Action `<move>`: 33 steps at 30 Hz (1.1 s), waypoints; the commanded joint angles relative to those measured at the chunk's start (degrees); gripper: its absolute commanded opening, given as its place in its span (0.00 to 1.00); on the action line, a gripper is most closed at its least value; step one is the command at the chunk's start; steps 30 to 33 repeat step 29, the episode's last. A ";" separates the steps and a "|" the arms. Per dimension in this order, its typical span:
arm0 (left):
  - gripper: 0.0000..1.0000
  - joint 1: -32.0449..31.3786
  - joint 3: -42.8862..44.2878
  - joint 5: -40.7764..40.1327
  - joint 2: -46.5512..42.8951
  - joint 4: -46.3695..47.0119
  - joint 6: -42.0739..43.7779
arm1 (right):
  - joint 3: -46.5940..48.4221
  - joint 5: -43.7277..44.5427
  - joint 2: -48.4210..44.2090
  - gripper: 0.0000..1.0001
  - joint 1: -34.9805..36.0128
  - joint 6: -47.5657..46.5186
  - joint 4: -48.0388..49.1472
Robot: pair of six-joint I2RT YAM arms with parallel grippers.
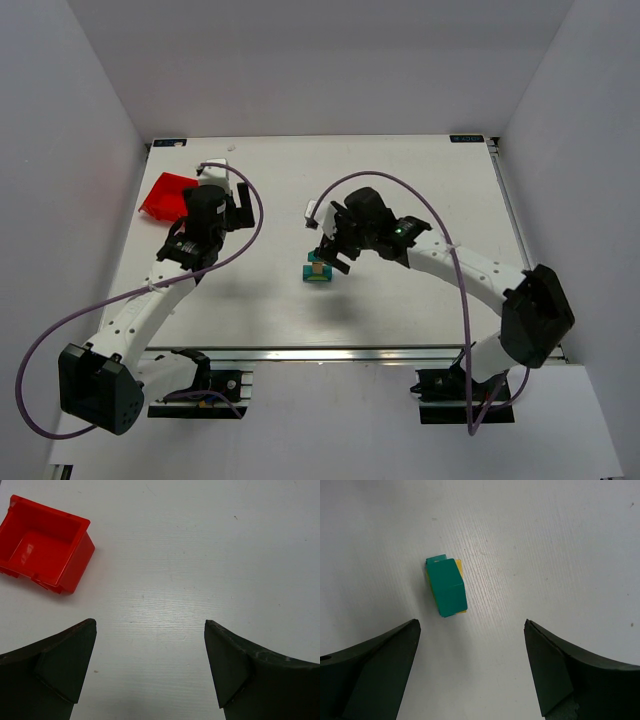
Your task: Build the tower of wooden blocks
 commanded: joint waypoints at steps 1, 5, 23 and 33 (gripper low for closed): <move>0.98 -0.18 3.20 -0.16 -1.54 -2.58 -2.04 | -1.41 -2.74 -6.28 0.89 0.08 3.56 -1.05; 0.98 -0.18 7.50 0.02 -1.10 -6.10 -8.18 | -0.64 7.42 -8.58 0.89 -0.62 16.36 -1.30; 0.98 -0.10 12.87 -4.91 -6.37 -28.33 -25.25 | -6.77 31.42 -22.00 0.89 -7.66 56.73 -10.89; 0.98 -0.10 12.26 -5.35 -8.48 -30.01 -25.51 | -10.73 33.73 -27.12 0.89 -7.74 58.32 -10.89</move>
